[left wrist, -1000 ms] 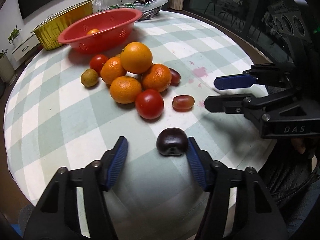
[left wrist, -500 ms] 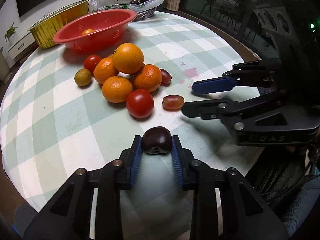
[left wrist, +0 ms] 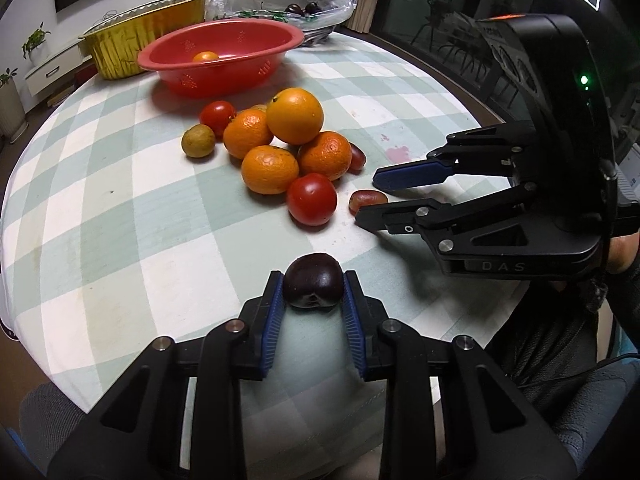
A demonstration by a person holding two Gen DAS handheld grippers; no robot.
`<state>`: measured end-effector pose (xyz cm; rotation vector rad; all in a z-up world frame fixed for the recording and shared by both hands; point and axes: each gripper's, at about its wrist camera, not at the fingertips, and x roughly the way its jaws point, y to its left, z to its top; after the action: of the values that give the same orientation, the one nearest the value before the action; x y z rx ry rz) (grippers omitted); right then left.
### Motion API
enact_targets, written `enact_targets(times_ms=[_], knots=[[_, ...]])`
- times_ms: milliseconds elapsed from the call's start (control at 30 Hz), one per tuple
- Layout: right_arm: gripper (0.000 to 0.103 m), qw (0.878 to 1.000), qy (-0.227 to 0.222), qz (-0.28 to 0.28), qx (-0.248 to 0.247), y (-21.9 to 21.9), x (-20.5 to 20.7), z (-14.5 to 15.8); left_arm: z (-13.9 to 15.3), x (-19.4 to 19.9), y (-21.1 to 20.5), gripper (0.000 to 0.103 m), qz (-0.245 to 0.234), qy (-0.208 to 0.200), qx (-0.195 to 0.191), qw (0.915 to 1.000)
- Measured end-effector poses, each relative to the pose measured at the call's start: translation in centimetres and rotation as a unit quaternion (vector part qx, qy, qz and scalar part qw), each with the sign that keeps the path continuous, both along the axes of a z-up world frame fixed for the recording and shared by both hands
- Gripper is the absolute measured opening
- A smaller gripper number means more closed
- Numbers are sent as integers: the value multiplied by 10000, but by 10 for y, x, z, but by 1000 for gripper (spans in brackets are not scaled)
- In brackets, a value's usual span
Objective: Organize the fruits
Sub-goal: 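Grasp a small red oval plum with the right gripper while the left holds its plum, then carry both plums over the red bowl and open both grippers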
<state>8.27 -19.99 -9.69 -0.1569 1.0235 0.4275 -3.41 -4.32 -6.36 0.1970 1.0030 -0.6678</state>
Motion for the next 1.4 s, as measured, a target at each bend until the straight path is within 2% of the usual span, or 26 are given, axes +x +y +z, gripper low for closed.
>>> enact_targets(times_ms=[133, 267, 367, 600, 767, 900, 1033, 1200, 1300, 1400], knots=[[36, 9997, -9, 162, -182, 3, 0, 0, 3, 1, 4, 27, 47, -2, -64, 10000], [21, 9992, 67, 338, -182, 6, -2, 1, 5, 3, 9, 27, 108, 3, -108, 9999], [21, 9990, 82, 369, -240, 8, -3, 1, 7, 5, 11, 27, 131, 3, -135, 9998], [21, 9992, 182, 325, 126, 0, -3, 11, 16, 13, 19, 27, 233, -57, -207, 9995], [21, 9983, 162, 149, 542, -16, 3, 29, 35, 32, 28, 27, 311, -254, -232, 9989], [21, 9962, 3, -138, 856, -39, 20, 50, 57, 58, 33, 27, 351, -501, -258, 9978], [20, 9956, -247, -433, 799, -58, 46, 69, 77, 95, 30, 27, 316, -788, -143, 9963], [21, 9947, -558, -517, 693, -63, 90, 91, 100, 155, 12, 27, 207, -1078, 85, 9939], [21, 9954, -592, -499, 567, -57, 125, 94, 101, 192, -6, 27, 129, -1078, 241, 9938], [21, 9969, -462, -507, 379, -48, 160, 83, 90, 221, -24, 27, -28, -927, 435, 9947]])
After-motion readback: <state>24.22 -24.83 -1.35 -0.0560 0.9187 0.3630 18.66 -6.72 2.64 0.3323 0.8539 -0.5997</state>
